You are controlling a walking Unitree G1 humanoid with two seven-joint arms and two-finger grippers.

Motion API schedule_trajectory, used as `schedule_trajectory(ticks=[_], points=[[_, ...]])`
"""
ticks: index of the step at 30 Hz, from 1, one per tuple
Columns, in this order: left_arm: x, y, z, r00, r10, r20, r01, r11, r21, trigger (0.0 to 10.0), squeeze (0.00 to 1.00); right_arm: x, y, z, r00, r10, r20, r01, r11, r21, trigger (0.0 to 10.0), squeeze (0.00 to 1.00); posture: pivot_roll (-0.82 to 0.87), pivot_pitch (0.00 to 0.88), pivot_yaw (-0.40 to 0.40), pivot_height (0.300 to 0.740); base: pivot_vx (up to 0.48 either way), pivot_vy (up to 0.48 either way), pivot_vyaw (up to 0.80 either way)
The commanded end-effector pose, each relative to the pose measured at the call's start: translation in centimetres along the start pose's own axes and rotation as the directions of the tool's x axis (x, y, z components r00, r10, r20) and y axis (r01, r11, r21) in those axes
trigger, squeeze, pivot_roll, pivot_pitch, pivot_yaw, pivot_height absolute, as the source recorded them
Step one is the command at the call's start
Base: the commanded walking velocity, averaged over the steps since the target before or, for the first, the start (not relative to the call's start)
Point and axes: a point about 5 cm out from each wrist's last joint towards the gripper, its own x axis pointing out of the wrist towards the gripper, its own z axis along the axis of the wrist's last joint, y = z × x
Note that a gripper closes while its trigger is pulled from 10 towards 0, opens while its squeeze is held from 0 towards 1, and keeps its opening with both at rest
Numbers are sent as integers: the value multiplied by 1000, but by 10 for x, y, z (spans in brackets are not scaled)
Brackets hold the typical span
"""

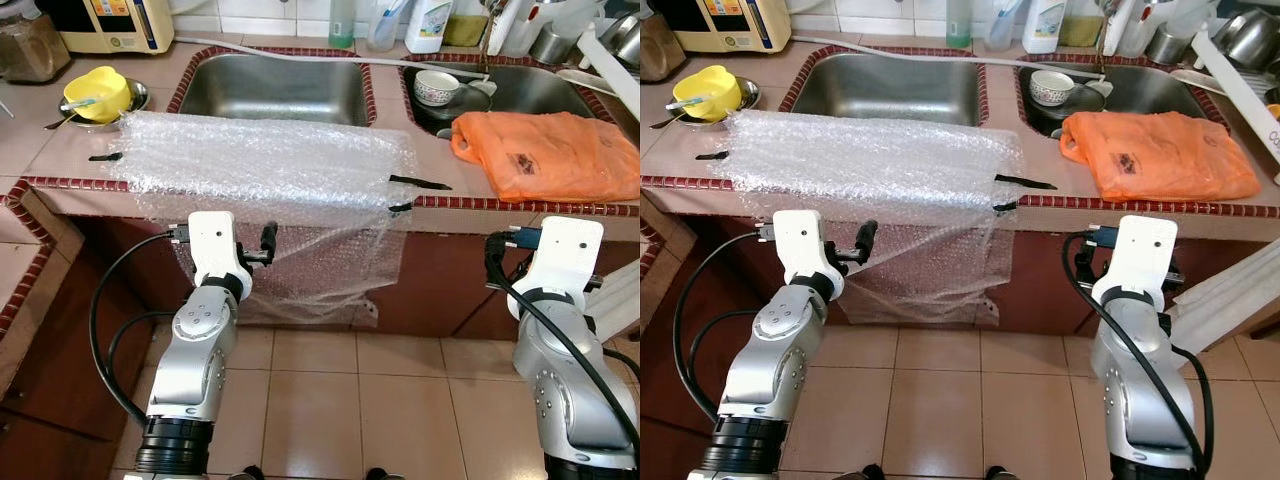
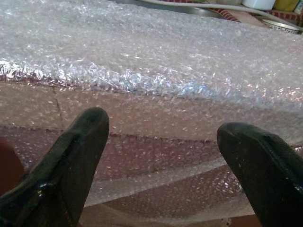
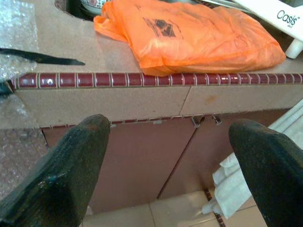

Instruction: Kitchen organization

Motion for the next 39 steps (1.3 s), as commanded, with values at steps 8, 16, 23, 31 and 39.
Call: schedule_trajectory(ticks=[8,16,23,31,39], points=[[-2,-3,2,1000,-16,-7,16,999,43,10000,0,-2,0,-6,1000,12,-5,-12,999,47,10000,0,-50,211,5,740,0,0,0],[-4,-2,-4,1000,-13,-26,14,999,46,10000,0,-7,3,-13,1000,24,-10,-24,998,62,10000,0,-57,200,-1,740,0,0,0],[-2,-4,-3,1000,-20,-22,21,999,49,10000,0,-5,2,-11,1000,26,10,-27,997,69,10000,0,-55,188,1,740,0,0,0],[-5,1,14,997,-6,76,-2,994,105,10000,0,-7,2,3,993,35,111,-42,998,56,10000,0,-49,176,-2,740,0,0,0],[-8,5,26,990,-20,137,-1,989,148,10000,0,-8,-1,18,983,40,180,-47,998,33,10000,0,-43,168,-3,740,0,0,0]])
